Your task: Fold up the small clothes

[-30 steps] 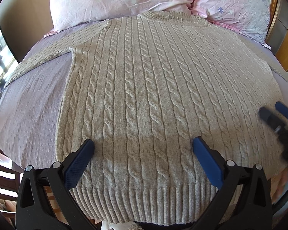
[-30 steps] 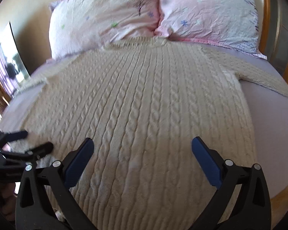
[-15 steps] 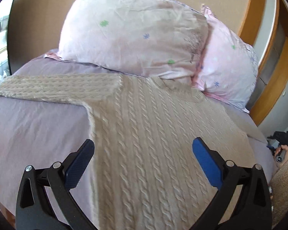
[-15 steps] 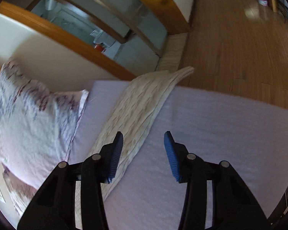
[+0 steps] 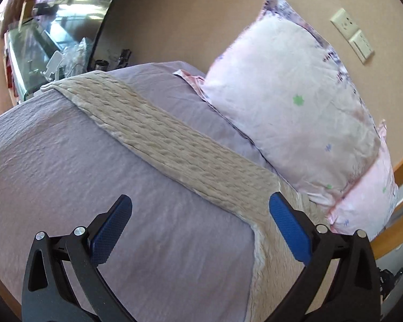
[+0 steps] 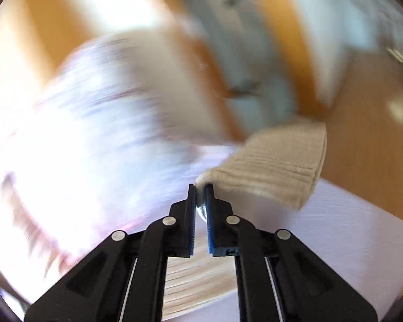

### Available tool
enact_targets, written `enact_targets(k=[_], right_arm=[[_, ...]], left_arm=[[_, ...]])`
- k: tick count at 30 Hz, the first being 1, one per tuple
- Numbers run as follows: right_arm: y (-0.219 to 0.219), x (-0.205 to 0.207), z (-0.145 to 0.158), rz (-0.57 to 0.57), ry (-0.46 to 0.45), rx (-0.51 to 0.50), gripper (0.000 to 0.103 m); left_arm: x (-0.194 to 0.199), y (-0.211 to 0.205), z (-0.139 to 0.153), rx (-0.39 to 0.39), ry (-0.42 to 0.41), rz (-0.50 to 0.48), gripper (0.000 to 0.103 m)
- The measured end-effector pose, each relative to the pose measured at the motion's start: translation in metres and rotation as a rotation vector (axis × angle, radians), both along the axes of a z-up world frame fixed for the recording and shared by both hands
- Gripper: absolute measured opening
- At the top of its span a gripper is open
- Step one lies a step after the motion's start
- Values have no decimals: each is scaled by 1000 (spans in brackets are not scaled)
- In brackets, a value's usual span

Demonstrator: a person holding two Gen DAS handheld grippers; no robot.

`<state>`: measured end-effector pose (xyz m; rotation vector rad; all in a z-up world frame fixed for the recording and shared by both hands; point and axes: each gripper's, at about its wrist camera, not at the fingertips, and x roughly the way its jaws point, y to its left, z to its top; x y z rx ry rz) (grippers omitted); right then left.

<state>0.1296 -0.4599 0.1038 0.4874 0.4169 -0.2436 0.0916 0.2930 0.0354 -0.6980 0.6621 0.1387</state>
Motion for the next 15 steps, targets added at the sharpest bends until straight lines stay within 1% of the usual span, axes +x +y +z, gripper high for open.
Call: enact_targets(k=[2, 4, 5, 6, 7, 8, 9, 10, 11, 12, 13, 14, 15], right_arm=[[89, 15, 5, 210, -22, -68, 7], [174, 28, -10, 425, 0, -89, 7], [213, 35, -25, 534, 39, -90, 8], [252, 41, -45, 652, 105, -81, 9], [285, 45, -65, 748, 171, -63, 12], [311, 48, -83, 833, 247, -52, 20], [326, 47, -93, 877, 285, -47, 24], [331, 45, -96, 886, 283, -42, 29], [327, 42, -95, 870, 259, -44, 40], [319, 38, -90, 838, 226, -49, 48], [304, 36, -83, 796, 194, -51, 64], [289, 33, -79, 751, 167, -47, 69], [275, 38, -74, 723, 155, -37, 70]], left_arm=[[5, 13, -1, 11, 13, 23, 102], [8, 23, -4, 22, 24, 56, 102], [10, 28, -6, 16, 28, 75, 102], [11, 34, -8, 1, 28, 94, 99], [12, 40, -10, -17, 26, 107, 96], [14, 47, -12, -32, 26, 115, 89], [16, 52, -15, -44, 29, 125, 84], [17, 58, -18, -55, 34, 137, 83], [19, 65, -22, -73, 44, 155, 80], [21, 72, -27, -98, 58, 172, 76], [21, 80, -30, -131, 43, 185, 73], [21, 88, -32, -150, 37, 207, 70], [22, 96, -33, -172, 35, 221, 65]])
